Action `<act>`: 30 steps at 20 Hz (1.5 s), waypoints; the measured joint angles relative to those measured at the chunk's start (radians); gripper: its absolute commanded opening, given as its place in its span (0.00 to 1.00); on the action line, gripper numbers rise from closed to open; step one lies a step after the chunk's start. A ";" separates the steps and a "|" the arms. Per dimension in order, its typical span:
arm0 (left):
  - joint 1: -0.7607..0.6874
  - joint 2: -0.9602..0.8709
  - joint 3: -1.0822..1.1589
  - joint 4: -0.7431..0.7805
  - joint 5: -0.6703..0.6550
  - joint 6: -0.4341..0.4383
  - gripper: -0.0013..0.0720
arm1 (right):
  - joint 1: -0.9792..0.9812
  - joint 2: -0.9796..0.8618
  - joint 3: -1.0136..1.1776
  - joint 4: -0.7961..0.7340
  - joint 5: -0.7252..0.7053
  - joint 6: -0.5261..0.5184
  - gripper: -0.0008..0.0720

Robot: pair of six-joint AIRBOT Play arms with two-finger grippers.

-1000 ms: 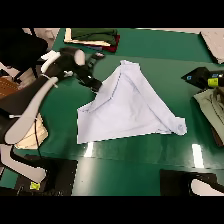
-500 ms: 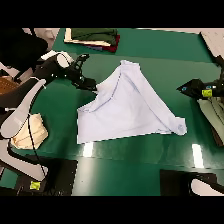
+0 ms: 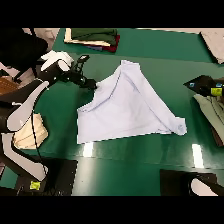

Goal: Fold the shirts.

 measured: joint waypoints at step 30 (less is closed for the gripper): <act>0.029 0.062 0.451 0.573 -0.307 -0.344 0.05 | 0.333 -0.975 0.848 0.071 -0.055 0.063 0.64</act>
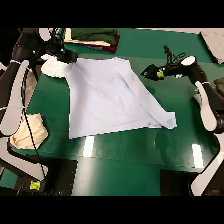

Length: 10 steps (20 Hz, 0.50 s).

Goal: Fold the shirts.

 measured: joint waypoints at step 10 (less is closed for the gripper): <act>0.000 0.000 0.000 -0.026 -0.001 -0.001 0.05 | 0.048 -0.082 0.038 0.034 0.070 0.000 0.08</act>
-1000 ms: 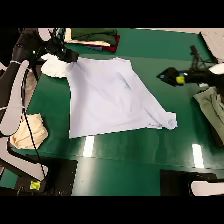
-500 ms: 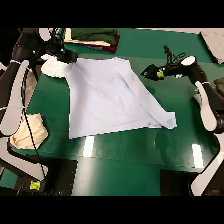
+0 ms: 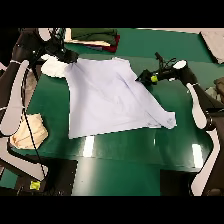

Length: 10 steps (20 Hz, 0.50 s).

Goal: Fold the shirts.

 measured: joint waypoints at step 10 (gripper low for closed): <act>0.000 0.000 0.000 -0.020 0.105 0.000 0.05 | 0.186 0.146 -0.024 -0.036 -0.003 -0.089 0.05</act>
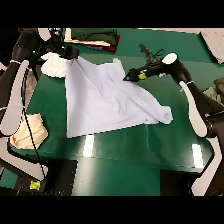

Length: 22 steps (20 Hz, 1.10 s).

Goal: Fold the shirts.

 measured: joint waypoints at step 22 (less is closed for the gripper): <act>0.277 0.478 -0.947 -0.465 -0.254 0.088 0.73 | -0.409 0.861 -1.080 -0.146 0.080 0.040 0.63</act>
